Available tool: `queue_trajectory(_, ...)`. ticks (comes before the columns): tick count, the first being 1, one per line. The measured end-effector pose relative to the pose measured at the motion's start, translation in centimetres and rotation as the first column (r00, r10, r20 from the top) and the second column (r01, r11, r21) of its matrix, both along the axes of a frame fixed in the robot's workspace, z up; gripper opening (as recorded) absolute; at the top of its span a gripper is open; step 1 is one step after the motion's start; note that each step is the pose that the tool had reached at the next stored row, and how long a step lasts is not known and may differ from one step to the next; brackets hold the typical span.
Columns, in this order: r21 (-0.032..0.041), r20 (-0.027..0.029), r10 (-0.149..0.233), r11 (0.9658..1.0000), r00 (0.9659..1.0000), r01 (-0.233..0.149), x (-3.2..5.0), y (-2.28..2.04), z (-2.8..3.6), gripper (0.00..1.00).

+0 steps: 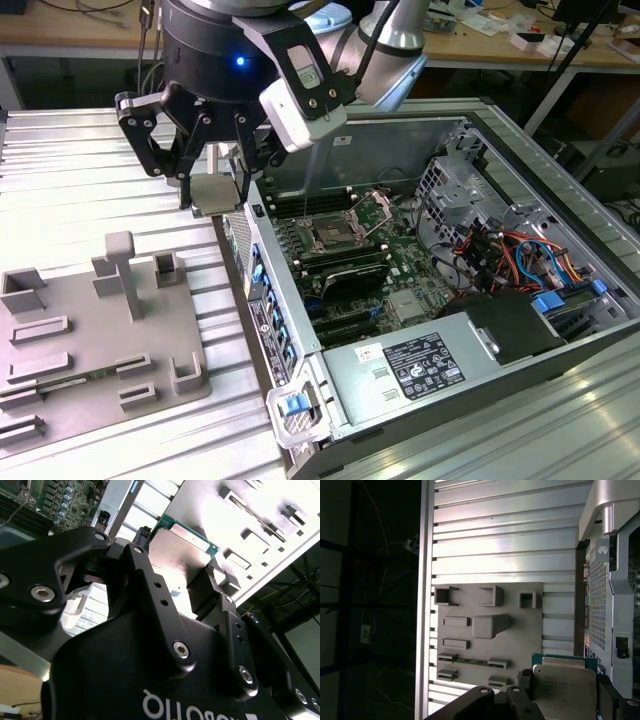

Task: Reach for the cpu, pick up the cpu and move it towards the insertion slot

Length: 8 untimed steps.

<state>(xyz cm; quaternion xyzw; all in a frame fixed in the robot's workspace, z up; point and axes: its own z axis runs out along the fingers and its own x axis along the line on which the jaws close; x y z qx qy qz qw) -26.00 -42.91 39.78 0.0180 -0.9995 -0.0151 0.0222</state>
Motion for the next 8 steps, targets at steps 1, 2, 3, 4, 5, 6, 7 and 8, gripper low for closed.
queue_trajectory(1,0.0000,0.0000,0.000,1.0000,1.0000,0.000,0.08,0.00,-0.01,0.55)
queue_trajectory(2,0.0000,0.0000,0.000,1.0000,1.0000,0.000,0.20,0.00,-0.01,0.55)
queue_trajectory(3,0.0000,0.0000,0.000,1.0000,1.0000,0.000,0.28,0.00,-0.02,0.55)
queue_trajectory(4,0.0001,0.0000,0.000,1.0000,1.0000,0.000,0.38,0.00,-0.03,0.55)
queue_trajectory(5,0.0000,0.0000,0.000,1.0000,1.0000,0.000,0.50,0.00,-0.03,0.55)
queue_trajectory(6,-0.0001,0.0000,0.000,1.0000,1.0000,0.000,0.80,0.00,-0.05,0.55)
queue_trajectory(7,-0.0003,0.0000,0.000,1.0000,1.0000,0.000,0.98,0.00,-0.05,0.55)
queue_trajectory(8,-0.0004,0.0000,0.000,1.0000,1.0000,0.000,1.12,0.00,-0.05,0.55)
